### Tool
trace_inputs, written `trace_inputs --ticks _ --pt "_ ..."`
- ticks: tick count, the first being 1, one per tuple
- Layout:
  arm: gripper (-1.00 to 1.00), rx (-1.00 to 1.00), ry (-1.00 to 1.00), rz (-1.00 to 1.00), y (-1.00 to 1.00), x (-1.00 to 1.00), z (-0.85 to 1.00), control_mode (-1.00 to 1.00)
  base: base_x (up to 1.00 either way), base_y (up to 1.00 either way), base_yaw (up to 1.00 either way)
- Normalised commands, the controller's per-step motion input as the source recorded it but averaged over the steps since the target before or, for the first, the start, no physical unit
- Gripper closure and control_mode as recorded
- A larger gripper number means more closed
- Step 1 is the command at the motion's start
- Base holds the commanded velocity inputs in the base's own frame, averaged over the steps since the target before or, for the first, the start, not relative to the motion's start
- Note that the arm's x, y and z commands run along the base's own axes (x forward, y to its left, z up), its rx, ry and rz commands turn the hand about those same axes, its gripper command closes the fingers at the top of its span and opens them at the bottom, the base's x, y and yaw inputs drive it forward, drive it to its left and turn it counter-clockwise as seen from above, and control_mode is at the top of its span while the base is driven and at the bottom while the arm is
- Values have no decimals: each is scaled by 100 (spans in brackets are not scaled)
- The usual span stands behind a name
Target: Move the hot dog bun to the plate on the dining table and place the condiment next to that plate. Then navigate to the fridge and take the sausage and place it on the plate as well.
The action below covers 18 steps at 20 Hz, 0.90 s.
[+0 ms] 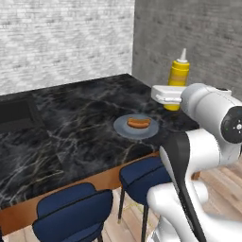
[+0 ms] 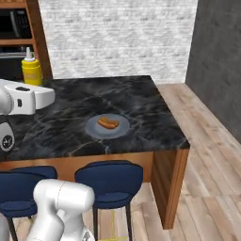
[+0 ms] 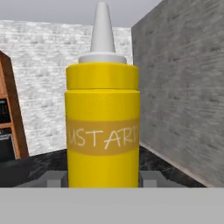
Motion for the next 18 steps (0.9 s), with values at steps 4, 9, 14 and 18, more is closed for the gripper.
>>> trace_inputs --ticks 4,9,14,18 --pt "100 0 0 0 0 0 0 100 83 -48 43" --pt "100 7 4 21 -38 52 -17 -100 31 -22 15" --pt "100 11 3 38 -69 87 -42 -100 0 0 0" --pt "100 0 0 43 -49 84 -58 -100 0 0 0"
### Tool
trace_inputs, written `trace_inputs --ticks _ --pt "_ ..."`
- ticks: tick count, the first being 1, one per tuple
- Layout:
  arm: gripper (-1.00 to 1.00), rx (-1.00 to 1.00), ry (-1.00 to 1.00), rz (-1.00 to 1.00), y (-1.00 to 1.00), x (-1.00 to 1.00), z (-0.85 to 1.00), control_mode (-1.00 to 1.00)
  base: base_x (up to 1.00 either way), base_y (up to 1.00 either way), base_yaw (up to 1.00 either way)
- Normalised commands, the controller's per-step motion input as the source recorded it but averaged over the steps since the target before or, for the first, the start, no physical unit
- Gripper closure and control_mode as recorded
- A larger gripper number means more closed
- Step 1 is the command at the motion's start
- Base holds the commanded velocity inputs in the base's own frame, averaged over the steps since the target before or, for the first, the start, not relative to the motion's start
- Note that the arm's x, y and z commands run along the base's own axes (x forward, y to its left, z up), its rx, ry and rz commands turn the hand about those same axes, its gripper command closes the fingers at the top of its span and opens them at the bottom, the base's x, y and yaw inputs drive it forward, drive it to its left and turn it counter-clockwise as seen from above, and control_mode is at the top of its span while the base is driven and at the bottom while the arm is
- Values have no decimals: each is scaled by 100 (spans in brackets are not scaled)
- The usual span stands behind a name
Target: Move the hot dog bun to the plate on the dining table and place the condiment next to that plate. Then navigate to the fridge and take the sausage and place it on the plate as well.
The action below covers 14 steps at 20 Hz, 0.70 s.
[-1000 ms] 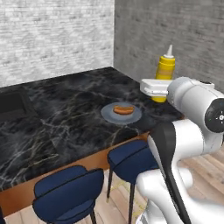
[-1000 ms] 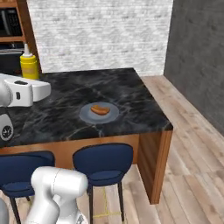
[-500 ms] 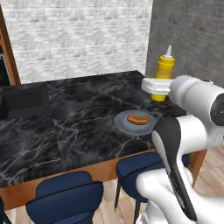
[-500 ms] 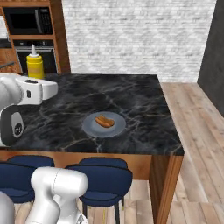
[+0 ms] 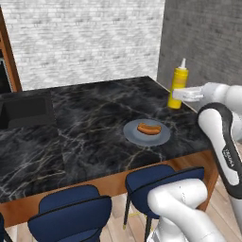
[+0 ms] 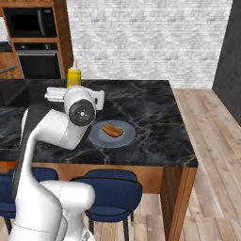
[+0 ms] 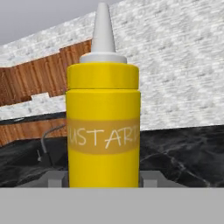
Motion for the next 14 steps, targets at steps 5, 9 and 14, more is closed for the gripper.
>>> trace_inputs --ticks 5,9,14 --pt "100 1 -1 35 -65 52 -59 -100 0 0 0" --pt "100 0 -2 26 -79 15 -58 -100 0 0 0" --pt "100 0 0 18 -83 8 -51 -100 0 0 0"
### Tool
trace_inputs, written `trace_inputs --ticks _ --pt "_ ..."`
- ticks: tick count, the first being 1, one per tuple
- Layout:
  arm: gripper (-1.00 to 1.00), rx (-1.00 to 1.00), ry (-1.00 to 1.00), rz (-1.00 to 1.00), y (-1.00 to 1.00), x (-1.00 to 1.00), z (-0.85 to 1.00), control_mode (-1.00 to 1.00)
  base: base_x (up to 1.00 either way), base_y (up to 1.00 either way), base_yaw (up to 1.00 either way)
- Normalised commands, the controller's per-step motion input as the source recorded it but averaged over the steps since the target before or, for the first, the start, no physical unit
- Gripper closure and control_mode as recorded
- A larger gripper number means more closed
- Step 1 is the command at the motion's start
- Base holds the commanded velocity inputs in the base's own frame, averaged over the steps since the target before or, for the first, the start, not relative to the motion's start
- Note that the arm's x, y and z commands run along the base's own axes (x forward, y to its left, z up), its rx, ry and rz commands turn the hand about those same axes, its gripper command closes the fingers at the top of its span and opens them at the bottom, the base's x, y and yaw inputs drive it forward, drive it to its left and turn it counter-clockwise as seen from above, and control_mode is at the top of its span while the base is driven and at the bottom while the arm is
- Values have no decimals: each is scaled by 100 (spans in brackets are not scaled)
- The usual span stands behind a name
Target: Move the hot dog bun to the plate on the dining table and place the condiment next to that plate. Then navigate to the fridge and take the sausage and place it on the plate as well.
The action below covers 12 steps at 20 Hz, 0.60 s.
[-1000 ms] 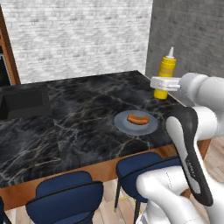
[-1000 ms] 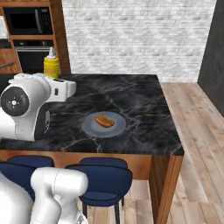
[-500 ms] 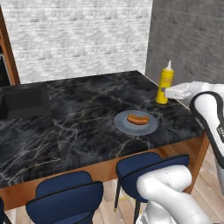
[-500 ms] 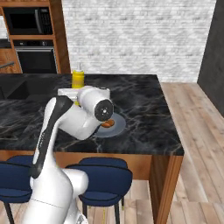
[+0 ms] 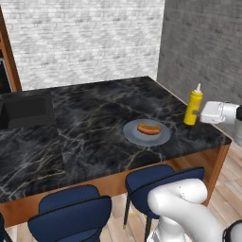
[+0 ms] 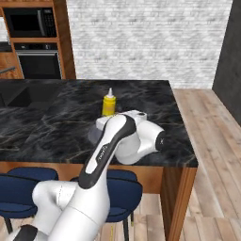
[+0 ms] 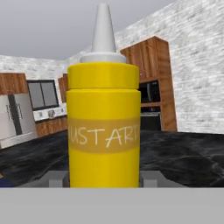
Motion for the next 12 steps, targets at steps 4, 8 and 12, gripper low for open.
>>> trace_inputs --ticks 4,8,12 --pt "100 0 0 14 -80 10 -51 -100 0 0 0" --pt "100 0 0 11 -53 27 -61 -100 0 0 0" --pt "100 -1 1 2 -16 52 -55 -100 0 0 0"
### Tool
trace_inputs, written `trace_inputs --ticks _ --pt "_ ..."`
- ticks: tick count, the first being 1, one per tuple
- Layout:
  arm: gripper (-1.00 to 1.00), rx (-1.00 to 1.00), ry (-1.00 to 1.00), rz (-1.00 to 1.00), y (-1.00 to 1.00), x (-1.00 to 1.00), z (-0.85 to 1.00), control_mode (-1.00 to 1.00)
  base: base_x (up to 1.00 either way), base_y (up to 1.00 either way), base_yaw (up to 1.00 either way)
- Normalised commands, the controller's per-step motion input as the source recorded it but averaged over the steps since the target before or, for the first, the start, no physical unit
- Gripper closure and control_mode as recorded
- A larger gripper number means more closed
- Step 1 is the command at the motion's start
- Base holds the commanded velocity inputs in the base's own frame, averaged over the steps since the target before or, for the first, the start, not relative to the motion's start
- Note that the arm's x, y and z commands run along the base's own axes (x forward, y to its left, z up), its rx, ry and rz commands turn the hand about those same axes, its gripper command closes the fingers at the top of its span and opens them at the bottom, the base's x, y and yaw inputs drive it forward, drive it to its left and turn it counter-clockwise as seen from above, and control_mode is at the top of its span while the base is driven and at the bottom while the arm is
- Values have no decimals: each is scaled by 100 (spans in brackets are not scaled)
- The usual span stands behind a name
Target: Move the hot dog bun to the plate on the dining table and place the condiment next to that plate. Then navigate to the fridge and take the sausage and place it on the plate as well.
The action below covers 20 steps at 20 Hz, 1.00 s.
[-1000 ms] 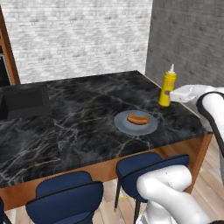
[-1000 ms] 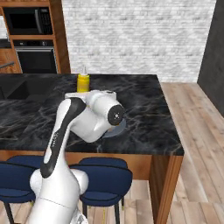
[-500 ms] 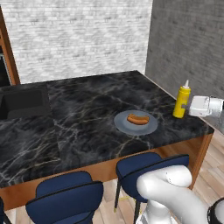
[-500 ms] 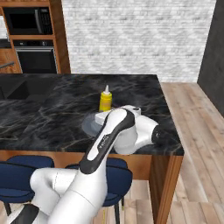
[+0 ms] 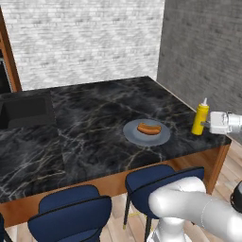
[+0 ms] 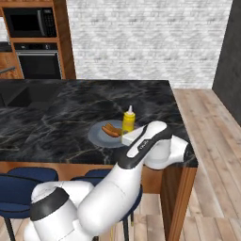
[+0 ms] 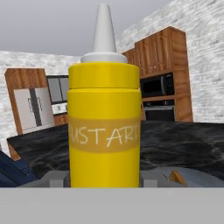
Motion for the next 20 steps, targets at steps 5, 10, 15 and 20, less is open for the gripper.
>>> trace_inputs --ticks 5,10,15,20 --pt "100 -2 0 -1 0 53 -47 -100 0 0 0" --pt "100 -9 0 -4 0 43 -43 -100 0 0 0" --pt "100 -12 0 -7 0 48 -36 -100 0 0 0" --pt "100 -1 0 -1 -6 60 -32 -100 0 0 0"
